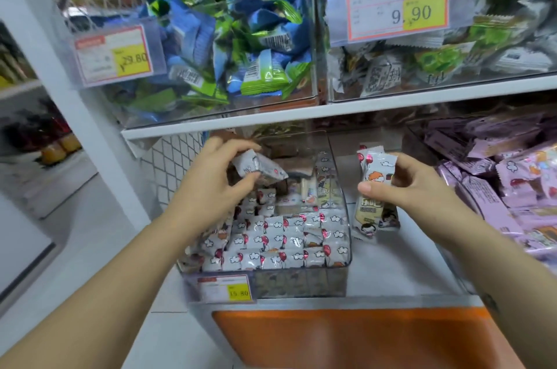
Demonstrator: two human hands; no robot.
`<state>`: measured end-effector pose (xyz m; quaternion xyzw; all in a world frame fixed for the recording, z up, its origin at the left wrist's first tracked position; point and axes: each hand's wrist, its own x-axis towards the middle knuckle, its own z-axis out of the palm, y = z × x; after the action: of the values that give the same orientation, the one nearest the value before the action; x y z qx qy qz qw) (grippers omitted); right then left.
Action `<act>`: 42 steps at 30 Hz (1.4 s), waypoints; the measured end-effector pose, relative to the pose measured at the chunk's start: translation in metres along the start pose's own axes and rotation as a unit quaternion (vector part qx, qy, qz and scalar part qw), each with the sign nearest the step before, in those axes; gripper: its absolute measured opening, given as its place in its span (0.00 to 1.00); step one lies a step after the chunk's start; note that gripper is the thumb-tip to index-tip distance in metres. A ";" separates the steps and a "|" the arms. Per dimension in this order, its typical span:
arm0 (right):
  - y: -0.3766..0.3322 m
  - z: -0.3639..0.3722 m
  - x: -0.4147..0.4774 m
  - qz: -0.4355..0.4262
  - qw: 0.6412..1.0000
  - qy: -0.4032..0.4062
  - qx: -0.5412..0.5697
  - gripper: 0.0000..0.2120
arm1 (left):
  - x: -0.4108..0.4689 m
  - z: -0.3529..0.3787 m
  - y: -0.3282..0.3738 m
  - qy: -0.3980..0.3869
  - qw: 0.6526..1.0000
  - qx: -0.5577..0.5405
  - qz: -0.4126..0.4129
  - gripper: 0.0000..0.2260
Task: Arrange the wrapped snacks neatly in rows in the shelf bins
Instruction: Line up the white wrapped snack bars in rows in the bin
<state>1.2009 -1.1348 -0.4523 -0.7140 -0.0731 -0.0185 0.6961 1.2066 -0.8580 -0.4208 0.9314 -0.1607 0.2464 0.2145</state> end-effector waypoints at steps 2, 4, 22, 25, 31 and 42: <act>0.000 0.001 -0.003 -0.002 1.000 -0.003 -0.007 0.19 | -0.011 -0.004 -0.008 0.022 0.999 0.032 0.029 0.16; 0.000 0.001 -0.006 -0.004 1.000 -0.007 -0.015 0.18 | -0.021 -0.003 -0.018 0.007 0.995 0.090 0.053 0.16; 0.000 -0.007 -0.003 0.002 1.000 -0.012 -0.005 0.19 | 0.026 0.035 0.027 -0.246 0.957 0.149 0.022 0.13; 0.001 -0.007 0.000 0.006 1.000 -0.012 -0.005 0.19 | 0.051 0.069 0.033 -0.282 0.953 0.112 -0.010 0.15; 0.003 -0.016 0.006 0.006 1.000 -0.017 0.001 0.21 | 0.069 0.121 0.026 -0.369 0.924 0.099 -0.026 0.19; 0.005 -0.018 0.007 0.008 1.000 -0.021 0.002 0.20 | 0.068 0.133 0.014 -0.366 0.926 0.083 -0.032 0.18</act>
<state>1.2098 -1.1522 -0.4554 -0.7138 -0.0816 0.0020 0.6956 1.3092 -0.9469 -0.4852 0.9758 -0.1771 -0.1067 0.0706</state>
